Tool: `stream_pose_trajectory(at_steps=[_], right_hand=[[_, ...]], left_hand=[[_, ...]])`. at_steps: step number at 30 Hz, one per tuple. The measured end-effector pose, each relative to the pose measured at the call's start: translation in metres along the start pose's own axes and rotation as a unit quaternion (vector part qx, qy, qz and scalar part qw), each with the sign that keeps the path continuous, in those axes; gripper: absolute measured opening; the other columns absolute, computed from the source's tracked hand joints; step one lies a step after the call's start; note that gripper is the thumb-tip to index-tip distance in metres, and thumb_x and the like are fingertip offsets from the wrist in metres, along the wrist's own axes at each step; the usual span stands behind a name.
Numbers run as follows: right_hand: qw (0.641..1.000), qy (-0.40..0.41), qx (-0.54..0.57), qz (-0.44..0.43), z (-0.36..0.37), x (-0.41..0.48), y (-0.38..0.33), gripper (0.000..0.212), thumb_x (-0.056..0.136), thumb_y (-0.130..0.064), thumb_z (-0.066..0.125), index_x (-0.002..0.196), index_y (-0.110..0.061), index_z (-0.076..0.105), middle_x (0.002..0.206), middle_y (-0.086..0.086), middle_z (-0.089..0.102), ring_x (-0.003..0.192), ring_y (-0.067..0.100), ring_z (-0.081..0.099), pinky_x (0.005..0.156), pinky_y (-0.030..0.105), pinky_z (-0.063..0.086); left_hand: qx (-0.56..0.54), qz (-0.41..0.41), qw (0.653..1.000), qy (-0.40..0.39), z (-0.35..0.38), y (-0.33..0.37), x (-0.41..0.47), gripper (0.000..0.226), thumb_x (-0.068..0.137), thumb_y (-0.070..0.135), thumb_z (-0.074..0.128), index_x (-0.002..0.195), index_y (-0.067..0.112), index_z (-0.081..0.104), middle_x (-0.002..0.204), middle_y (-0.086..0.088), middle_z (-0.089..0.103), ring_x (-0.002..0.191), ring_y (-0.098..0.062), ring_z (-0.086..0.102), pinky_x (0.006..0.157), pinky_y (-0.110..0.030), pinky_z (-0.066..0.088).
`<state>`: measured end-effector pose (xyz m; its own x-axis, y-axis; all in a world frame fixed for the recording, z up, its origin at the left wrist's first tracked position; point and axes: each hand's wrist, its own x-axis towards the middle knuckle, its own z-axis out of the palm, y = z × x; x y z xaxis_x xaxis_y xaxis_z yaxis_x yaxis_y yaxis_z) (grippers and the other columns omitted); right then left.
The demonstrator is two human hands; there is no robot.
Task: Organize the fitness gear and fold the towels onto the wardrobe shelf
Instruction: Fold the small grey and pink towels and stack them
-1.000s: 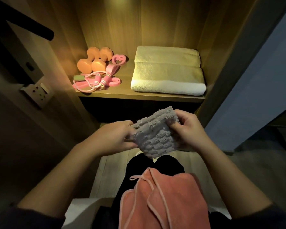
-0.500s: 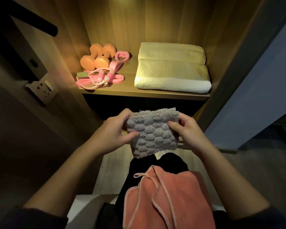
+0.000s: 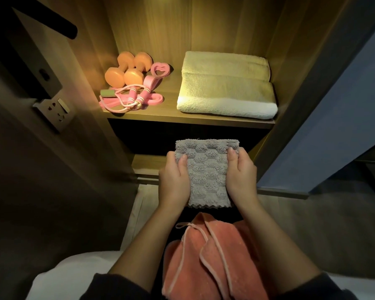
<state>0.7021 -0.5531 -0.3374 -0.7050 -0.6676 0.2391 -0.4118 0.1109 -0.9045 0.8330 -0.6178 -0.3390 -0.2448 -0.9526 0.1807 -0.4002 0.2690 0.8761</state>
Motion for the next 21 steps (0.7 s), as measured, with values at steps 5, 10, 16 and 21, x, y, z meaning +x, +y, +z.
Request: stream_pose_trajectory(at_steps=[5, 10, 16, 21], right_hand=[[0.997, -0.057, 0.031, 0.05, -0.001, 0.018, 0.002, 0.033, 0.104, -0.027, 0.041, 0.074, -0.016, 0.039, 0.067, -0.004, 0.037, 0.057, 0.003, 0.032, 0.056, 0.027, 0.028], [0.997, -0.075, 0.007, 0.021, -0.003, 0.047, -0.002, 0.03, 0.104, -0.027, 0.044, 0.077, -0.013, 0.041, 0.067, -0.001, 0.037, 0.056, 0.005, 0.032, 0.055, 0.027, 0.028], [0.939, -0.195, 0.159, 0.236, 0.002, 0.1, 0.011, 0.021, 0.098, -0.035, 0.055, 0.103, -0.02, 0.07, 0.095, -0.005, 0.076, 0.091, 0.013, 0.072, 0.076, 0.029, 0.058], [0.913, -0.151, 0.253, 0.281, 0.015, 0.177, 0.019, 0.023, 0.098, -0.03, 0.057, 0.114, -0.016, 0.066, 0.1, 0.0, 0.076, 0.094, 0.018, 0.073, 0.077, 0.033, 0.057]], left_hand=[[-0.06, -0.026, 0.997, -0.028, 0.002, 0.003, 0.018, 0.034, 0.103, 0.036, 0.041, 0.082, 0.01, 0.046, 0.066, 0.005, 0.041, 0.054, -0.003, 0.037, 0.052, -0.021, 0.031], [-0.072, -0.071, 0.994, -0.04, 0.012, 0.009, 0.061, 0.041, 0.101, 0.039, 0.046, 0.076, 0.006, 0.044, 0.07, -0.001, 0.041, 0.062, -0.013, 0.038, 0.06, -0.033, 0.03], [-0.129, -0.171, 0.975, -0.061, 0.038, 0.021, 0.125, 0.038, 0.099, 0.043, 0.049, 0.087, 0.009, 0.06, 0.09, -0.012, 0.067, 0.084, -0.027, 0.065, 0.079, -0.046, 0.052], [-0.243, -0.289, 0.892, -0.25, 0.057, 0.023, 0.194, 0.032, 0.095, 0.036, 0.056, 0.107, 0.009, 0.064, 0.08, -0.006, 0.075, 0.064, -0.018, 0.072, 0.053, -0.025, 0.052]])
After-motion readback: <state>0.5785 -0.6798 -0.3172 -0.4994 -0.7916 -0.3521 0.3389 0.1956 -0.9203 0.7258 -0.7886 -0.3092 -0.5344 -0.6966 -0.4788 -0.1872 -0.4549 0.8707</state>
